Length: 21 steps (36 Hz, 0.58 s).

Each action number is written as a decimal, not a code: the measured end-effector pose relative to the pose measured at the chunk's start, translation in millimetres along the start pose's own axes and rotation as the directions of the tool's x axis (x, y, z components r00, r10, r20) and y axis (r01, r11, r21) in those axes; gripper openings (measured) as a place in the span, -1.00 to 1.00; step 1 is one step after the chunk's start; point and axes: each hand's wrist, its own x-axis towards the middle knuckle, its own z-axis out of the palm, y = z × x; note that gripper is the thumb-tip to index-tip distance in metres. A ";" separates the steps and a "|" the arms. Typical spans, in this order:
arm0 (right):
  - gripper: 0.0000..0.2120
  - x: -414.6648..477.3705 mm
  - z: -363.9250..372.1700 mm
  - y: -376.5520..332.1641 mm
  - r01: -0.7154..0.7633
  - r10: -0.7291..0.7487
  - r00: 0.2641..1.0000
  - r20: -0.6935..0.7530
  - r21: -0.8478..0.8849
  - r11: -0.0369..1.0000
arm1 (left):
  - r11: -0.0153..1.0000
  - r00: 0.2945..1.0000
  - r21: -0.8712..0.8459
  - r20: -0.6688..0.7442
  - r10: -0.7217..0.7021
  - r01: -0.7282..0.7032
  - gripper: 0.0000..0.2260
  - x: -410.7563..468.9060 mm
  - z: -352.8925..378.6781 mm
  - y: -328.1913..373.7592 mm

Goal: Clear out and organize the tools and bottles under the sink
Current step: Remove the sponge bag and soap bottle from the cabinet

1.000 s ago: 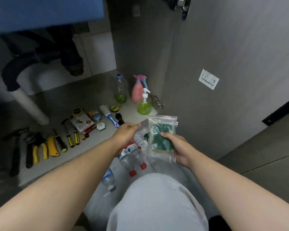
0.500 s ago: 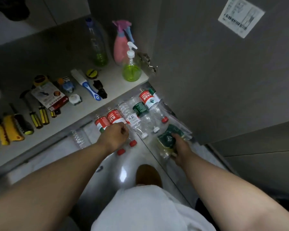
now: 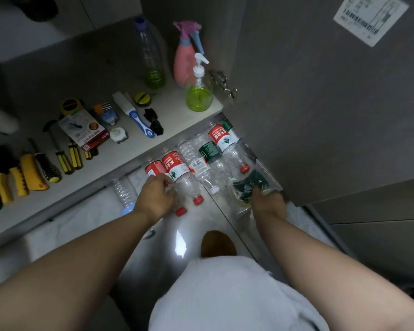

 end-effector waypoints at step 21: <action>-0.30 -24.7 39.5 -9.9 0.387 -0.422 0.903 0.083 -0.585 0.713 | 0.812 0.916 -0.441 0.070 -0.395 0.384 -0.21 9.5 -1.4 -97.3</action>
